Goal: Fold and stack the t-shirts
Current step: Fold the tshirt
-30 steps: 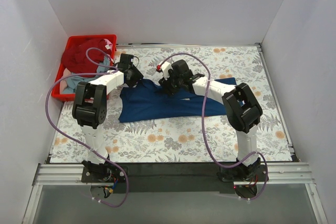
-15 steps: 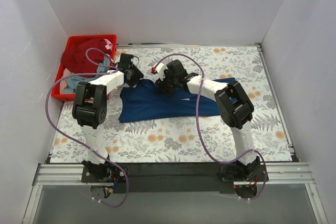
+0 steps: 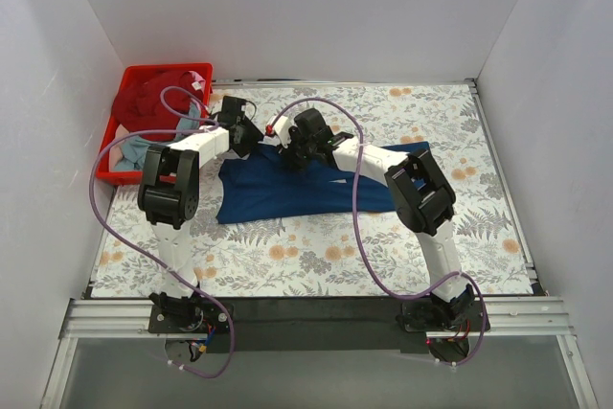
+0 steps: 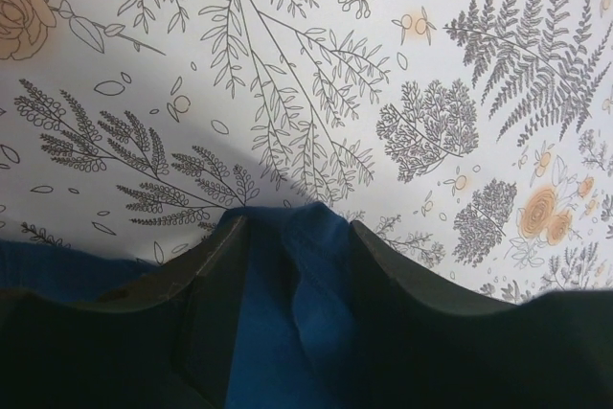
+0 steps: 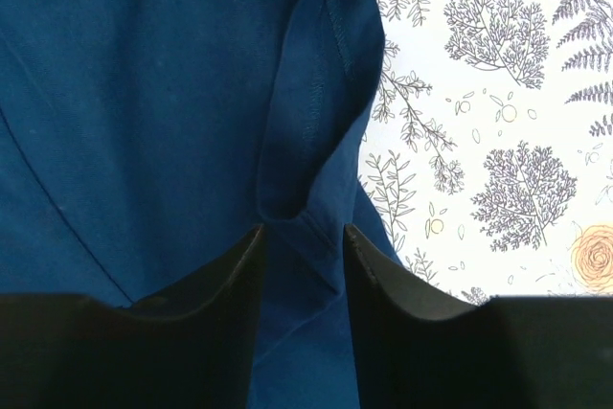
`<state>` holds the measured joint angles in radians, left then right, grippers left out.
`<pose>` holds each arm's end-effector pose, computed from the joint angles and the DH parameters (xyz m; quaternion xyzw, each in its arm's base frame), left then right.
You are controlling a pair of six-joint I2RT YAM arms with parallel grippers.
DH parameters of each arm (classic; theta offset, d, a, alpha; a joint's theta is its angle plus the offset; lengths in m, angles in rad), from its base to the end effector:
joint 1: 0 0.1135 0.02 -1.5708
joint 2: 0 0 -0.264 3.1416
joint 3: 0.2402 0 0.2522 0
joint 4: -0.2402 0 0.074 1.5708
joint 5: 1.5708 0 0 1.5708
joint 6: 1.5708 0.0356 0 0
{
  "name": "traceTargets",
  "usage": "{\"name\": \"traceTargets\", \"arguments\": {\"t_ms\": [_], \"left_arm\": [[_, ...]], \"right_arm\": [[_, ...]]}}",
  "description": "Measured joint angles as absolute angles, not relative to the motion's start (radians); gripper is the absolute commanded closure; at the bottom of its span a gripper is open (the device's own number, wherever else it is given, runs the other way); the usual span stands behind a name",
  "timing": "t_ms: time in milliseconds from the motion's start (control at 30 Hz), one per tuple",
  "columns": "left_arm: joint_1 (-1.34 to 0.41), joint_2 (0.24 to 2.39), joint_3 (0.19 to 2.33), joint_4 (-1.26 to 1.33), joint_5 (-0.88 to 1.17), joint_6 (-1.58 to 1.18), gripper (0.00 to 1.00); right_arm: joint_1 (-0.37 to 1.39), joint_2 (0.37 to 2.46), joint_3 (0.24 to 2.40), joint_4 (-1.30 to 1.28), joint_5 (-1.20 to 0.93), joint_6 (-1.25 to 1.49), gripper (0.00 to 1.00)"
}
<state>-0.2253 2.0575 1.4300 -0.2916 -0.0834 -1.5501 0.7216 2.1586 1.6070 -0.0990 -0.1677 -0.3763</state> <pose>0.4329 -0.0962 0.1646 -0.5927 0.7382 -0.2231 0.2325 0.3664 0.3303 0.1898 -0.4976 0.7423 0.1499 0.4230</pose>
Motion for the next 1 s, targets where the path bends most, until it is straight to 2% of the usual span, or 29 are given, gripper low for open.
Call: {"name": "traceTargets", "arguments": {"t_ms": [100,200,233,333,500,867,1000], "left_arm": [[-0.225,2.077,1.441,-0.292,-0.086,-1.550,0.56],[-0.224,2.090,1.448,-0.291,-0.086,-1.551,0.57],[-0.224,2.090,1.450,-0.291,-0.088,-1.551,0.58],[-0.224,2.096,1.457,-0.292,-0.090,-1.550,0.59],[-0.223,2.108,1.480,-0.294,-0.092,-1.549,0.58],[-0.220,2.165,1.555,-0.311,-0.086,-1.547,0.58],[-0.220,2.165,1.559,-0.314,-0.087,-1.514,0.54]], "right_arm": [[0.722,2.167,1.613,-0.099,-0.175,-0.379,0.66],[0.722,2.172,1.613,-0.103,-0.183,-0.383,0.76],[0.722,2.173,1.614,-0.102,-0.184,-0.383,0.83],[0.722,2.177,1.615,-0.103,-0.186,-0.385,0.90],[0.722,2.180,1.615,-0.103,-0.186,-0.390,0.93],[0.722,2.181,1.616,-0.103,-0.186,-0.392,0.93],[0.722,2.183,1.616,-0.103,-0.186,-0.390,0.93]]}}
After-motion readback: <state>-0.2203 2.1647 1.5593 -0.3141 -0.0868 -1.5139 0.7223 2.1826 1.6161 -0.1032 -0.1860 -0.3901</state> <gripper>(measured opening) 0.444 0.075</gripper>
